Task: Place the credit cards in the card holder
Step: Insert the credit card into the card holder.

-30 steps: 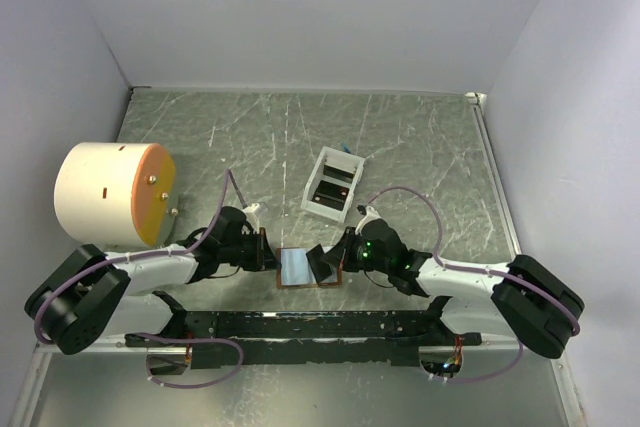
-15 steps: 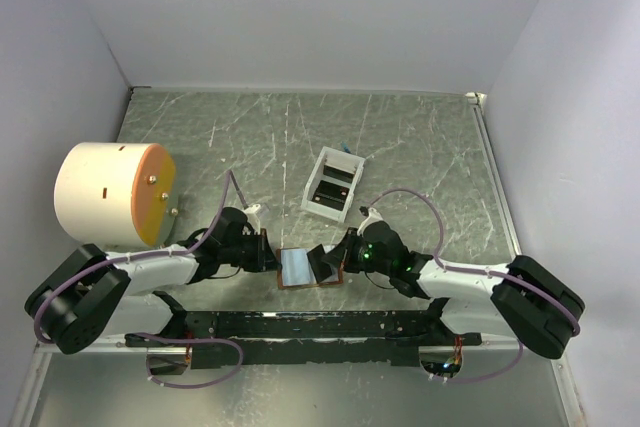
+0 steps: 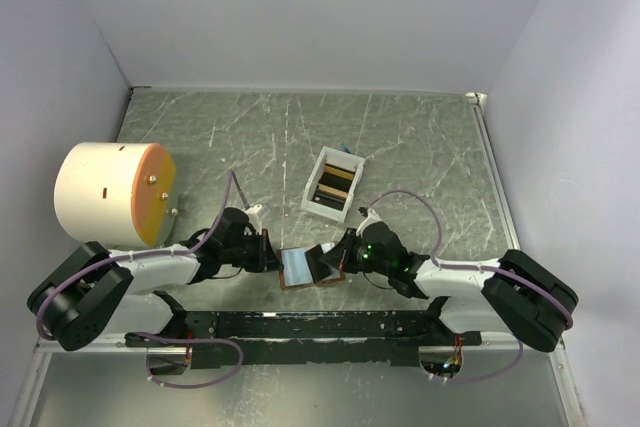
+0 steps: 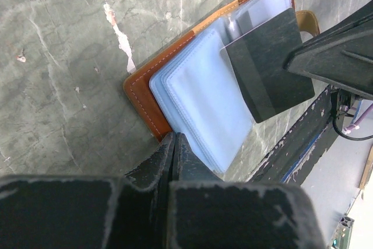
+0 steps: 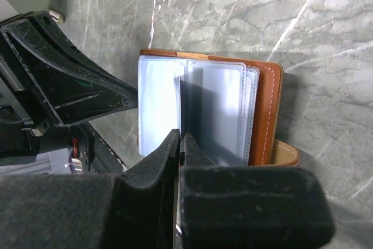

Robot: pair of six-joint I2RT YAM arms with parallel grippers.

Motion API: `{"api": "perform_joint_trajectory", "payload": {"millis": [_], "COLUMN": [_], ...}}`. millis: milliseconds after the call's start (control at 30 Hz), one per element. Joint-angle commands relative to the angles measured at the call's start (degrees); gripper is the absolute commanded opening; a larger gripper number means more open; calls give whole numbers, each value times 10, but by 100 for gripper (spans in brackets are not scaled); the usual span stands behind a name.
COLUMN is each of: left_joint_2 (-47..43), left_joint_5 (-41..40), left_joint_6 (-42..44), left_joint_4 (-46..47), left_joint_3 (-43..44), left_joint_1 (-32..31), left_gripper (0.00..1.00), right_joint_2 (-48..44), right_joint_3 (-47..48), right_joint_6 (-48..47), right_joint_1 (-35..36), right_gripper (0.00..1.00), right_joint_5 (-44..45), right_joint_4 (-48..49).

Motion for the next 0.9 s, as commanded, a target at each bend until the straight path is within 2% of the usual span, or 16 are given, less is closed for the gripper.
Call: {"api": "perform_joint_trajectory", "payload": {"millis": [0,867], "left_joint_2": [9,14], "left_joint_5": [-18,-25], "left_joint_6": [2,-3], "left_joint_4": [-4,-1], "left_joint_3": [-3,-5], "left_joint_1": [-8,-19], "left_gripper": [7,7], "right_joint_2": [14,40], "right_joint_3": [-16,-28], "right_joint_6": [5,15], "right_joint_1": [3,3], "right_gripper": [0,0], "right_joint_5": [-8,27], "right_joint_4": [26,76]}}
